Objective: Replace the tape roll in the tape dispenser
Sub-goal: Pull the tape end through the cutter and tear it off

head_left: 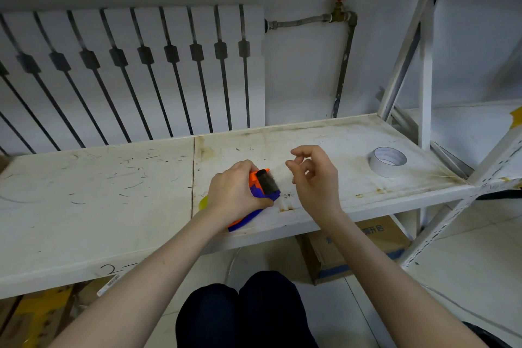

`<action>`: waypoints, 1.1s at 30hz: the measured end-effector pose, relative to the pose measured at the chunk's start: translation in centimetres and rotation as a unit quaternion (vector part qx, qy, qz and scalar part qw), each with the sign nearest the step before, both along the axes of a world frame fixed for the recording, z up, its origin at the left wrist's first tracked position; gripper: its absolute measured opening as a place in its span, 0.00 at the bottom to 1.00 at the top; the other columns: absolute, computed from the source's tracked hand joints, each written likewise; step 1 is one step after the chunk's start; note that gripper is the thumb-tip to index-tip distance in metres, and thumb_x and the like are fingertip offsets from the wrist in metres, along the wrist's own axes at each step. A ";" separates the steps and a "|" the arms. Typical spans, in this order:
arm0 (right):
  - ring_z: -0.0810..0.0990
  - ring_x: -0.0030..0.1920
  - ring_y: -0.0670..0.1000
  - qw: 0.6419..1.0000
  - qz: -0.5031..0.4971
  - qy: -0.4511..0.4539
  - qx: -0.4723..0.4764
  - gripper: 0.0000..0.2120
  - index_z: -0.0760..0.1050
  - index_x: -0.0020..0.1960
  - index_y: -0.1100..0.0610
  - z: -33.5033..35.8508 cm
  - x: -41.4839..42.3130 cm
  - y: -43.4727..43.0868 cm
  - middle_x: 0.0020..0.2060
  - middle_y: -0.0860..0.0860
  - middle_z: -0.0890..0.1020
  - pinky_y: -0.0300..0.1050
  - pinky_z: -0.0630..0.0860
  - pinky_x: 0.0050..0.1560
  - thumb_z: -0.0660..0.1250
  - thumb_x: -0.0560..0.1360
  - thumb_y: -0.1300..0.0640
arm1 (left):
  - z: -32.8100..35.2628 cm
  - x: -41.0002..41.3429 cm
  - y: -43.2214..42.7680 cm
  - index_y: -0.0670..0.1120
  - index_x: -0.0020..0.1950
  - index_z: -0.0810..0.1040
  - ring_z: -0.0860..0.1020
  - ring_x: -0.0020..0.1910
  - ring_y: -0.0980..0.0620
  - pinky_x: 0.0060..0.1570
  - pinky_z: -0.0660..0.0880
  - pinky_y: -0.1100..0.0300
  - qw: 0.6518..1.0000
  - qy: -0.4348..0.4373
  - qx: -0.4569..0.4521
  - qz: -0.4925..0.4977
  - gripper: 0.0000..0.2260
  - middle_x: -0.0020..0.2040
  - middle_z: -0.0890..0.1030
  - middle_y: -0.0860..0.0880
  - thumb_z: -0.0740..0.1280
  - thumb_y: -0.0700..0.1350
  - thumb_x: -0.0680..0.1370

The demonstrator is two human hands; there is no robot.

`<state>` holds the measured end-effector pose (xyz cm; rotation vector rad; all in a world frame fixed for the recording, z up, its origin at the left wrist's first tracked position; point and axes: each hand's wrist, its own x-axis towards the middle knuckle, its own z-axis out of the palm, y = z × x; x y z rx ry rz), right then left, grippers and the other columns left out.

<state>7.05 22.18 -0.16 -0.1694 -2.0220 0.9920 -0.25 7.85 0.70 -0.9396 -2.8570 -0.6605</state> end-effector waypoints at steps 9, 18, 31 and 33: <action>0.79 0.31 0.43 0.972 0.006 -0.172 -0.159 0.11 0.76 0.58 0.59 -1.9 -0.8 2.4 0.39 0.49 0.79 0.29 0.75 0.32 0.63 0.77 0.60 | -0.5 0.1 0.1 0.52 0.55 0.70 0.72 0.45 0.55 0.42 0.73 0.61 1.000 -0.013 0.018 -0.011 0.27 0.52 0.77 0.53 0.74 0.60 0.62; 0.80 0.31 0.46 0.965 0.016 -0.200 -0.167 0.05 0.78 0.42 0.57 -0.8 -0.6 2.8 0.32 0.49 0.79 0.40 0.77 0.35 0.70 0.73 0.56 | -1.2 -0.4 0.5 0.52 0.57 0.71 0.73 0.45 0.55 0.44 0.76 0.58 1.000 -0.005 0.005 -0.015 0.29 0.52 0.78 0.53 0.74 0.62 0.61; 0.79 0.30 0.46 0.956 -0.031 -0.236 -0.173 0.06 0.77 0.43 0.60 -3.7 0.3 3.8 0.32 0.49 0.79 0.38 0.73 0.34 0.69 0.73 0.57 | -1.0 -1.3 2.2 0.51 0.60 0.68 0.78 0.54 0.47 0.72 0.49 0.41 0.979 0.036 -0.173 -0.104 0.29 0.50 0.81 0.52 0.69 0.63 0.65; 0.80 0.30 0.46 0.949 -0.032 -0.258 -0.178 0.05 0.77 0.43 0.59 -5.3 0.5 3.7 0.32 0.49 0.80 0.40 0.75 0.36 0.69 0.74 0.57 | -1.2 -1.4 2.6 0.50 0.54 0.68 0.79 0.49 0.46 0.72 0.47 0.40 0.967 0.046 -0.221 -0.120 0.23 0.43 0.80 0.51 0.68 0.60 0.66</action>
